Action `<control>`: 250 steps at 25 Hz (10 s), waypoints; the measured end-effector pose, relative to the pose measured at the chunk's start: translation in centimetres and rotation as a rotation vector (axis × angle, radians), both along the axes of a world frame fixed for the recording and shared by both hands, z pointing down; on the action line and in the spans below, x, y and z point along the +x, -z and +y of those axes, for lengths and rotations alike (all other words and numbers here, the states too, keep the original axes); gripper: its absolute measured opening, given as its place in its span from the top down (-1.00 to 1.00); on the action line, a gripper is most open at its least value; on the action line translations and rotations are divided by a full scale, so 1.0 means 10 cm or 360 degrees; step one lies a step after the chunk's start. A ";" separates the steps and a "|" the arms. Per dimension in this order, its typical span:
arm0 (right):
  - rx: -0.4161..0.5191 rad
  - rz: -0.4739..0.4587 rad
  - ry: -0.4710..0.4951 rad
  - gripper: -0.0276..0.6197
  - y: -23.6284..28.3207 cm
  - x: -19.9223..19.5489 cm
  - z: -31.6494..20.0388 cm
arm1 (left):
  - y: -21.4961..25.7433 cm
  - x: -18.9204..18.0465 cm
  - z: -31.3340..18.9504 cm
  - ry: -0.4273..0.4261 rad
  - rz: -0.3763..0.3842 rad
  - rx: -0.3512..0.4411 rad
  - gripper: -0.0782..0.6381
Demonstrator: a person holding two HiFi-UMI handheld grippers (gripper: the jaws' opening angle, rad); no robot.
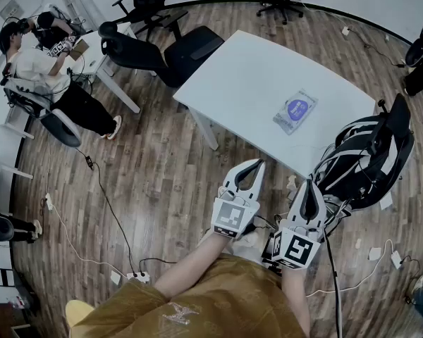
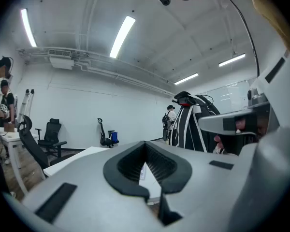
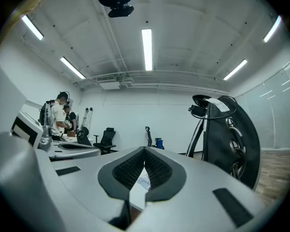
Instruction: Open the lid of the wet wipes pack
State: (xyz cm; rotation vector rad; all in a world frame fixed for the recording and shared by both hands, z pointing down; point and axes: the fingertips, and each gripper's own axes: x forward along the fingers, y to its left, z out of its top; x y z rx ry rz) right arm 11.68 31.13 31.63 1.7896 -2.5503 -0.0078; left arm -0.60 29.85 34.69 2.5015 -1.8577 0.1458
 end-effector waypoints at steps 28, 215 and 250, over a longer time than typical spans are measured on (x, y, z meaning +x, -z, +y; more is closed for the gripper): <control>0.0009 -0.0141 -0.0093 0.89 0.14 -0.64 -1.04 | 0.03 -0.42 -1.30 -0.0334 0.0037 -0.0009 0.76; -0.1758 -0.0702 -0.0181 0.80 -2.57 -0.42 -3.53 | -2.68 0.09 -3.06 -0.0808 -0.0445 -0.1124 0.76; -0.1762 -0.0885 0.0003 0.81 -2.37 -0.58 -3.58 | -2.70 0.09 -3.06 -0.0842 -0.0506 -0.1216 0.77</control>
